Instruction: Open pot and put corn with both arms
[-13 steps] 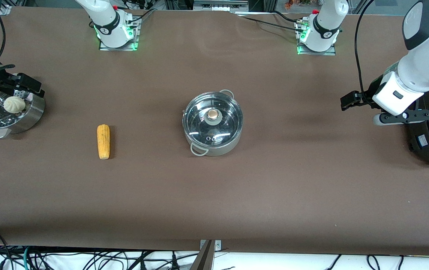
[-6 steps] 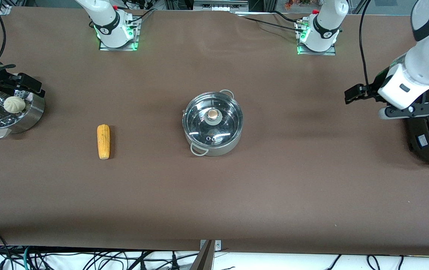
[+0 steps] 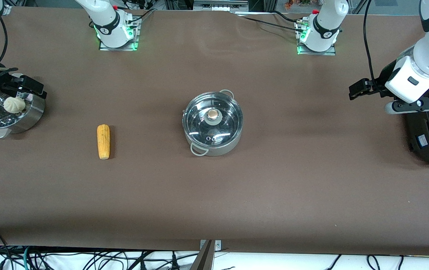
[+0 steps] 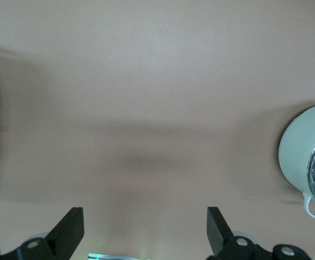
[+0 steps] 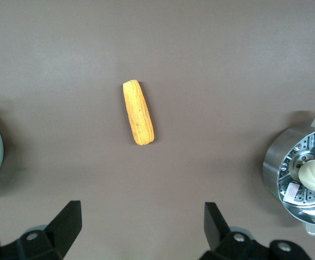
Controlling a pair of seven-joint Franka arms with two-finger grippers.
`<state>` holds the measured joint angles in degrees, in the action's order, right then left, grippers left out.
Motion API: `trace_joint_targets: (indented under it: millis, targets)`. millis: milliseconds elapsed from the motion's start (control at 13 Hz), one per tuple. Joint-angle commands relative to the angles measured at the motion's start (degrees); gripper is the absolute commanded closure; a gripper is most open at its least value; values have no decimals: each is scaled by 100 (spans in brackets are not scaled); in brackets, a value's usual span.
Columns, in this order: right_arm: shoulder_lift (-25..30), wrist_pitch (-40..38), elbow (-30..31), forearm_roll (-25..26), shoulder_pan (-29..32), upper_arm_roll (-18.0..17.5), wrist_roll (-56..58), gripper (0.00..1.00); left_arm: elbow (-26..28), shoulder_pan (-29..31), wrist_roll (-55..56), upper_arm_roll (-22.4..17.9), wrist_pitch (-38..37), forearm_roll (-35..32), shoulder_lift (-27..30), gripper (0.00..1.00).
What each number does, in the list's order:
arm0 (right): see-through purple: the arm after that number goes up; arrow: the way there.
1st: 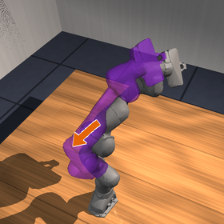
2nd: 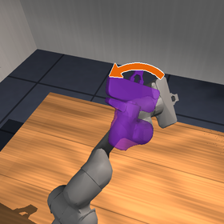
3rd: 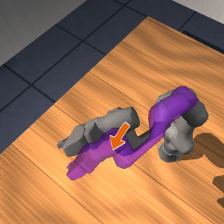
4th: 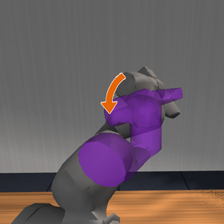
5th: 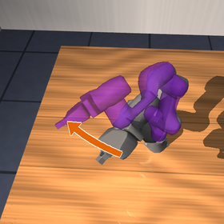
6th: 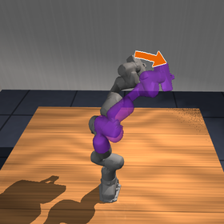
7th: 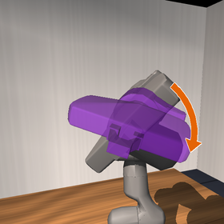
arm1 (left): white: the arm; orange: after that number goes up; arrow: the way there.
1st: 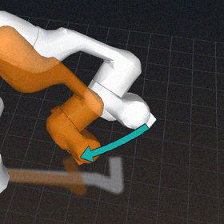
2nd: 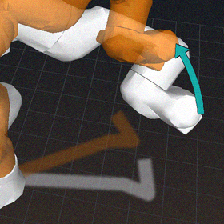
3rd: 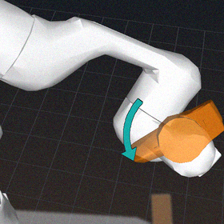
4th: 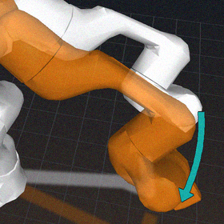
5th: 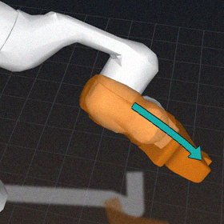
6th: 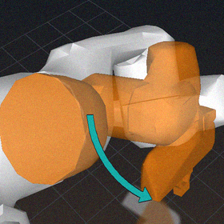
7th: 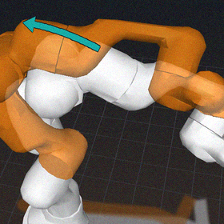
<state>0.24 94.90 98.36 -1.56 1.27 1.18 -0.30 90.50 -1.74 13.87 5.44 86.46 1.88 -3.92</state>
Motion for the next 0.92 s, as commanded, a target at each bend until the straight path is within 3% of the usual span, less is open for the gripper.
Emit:
trace_joint_targets:
  millis: [0, 538, 692, 846]
  targets:
    - [-15, -42, -54, 6, 58, -74, 4, 0, -68, 7, -42, 1, -103, -39, -12, 0]
    - [-41, -51, -54, 15, 23, -83, 4, 0, -76, -2, 125, 53, -95, -39, -91, 0]
    - [-50, -51, -28, 32, 23, -83, 4, 0, -120, -142, 579, 167, -34, 83, -336, 0]
    - [-470, -68, 16, 94, -12, -100, 109, 0, -356, -518, 1438, 457, 238, 321, -696, 0]
